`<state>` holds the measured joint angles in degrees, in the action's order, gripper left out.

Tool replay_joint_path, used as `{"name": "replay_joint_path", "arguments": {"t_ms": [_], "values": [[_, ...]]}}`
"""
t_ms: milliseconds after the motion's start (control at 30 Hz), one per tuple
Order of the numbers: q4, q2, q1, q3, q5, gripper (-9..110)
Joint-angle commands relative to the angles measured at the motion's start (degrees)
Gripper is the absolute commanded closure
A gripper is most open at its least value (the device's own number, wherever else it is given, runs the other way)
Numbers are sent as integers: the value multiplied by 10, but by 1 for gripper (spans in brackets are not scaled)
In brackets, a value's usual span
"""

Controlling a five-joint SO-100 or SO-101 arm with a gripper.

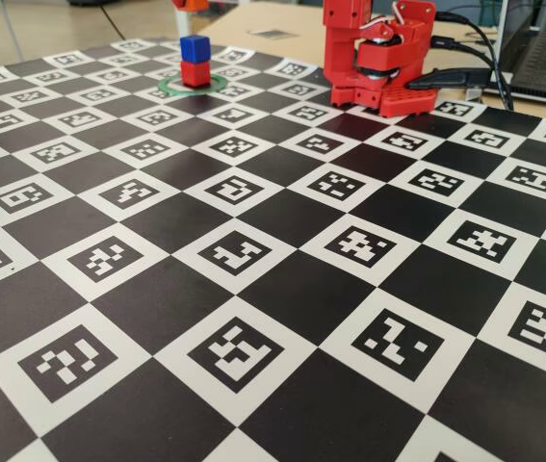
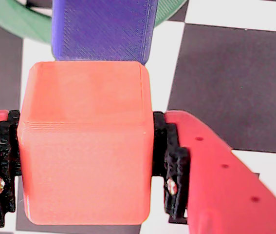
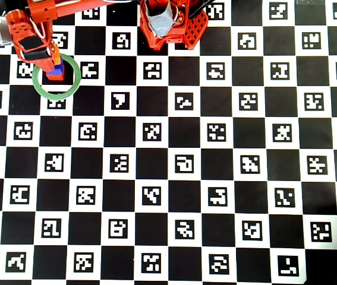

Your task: Grab the red cube then put it in the green circle then put the blue cube on top and finally the orange cube on top

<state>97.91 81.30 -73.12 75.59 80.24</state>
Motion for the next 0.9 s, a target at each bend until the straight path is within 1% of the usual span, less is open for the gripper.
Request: {"name": "replay_joint_path", "arguments": {"t_ms": [0,467,867], "values": [[-11,16,-3,-4,-5,103],[-50,4,-15,-14,-11,103],[-59,-2,-18,-18,-14,103]]}}
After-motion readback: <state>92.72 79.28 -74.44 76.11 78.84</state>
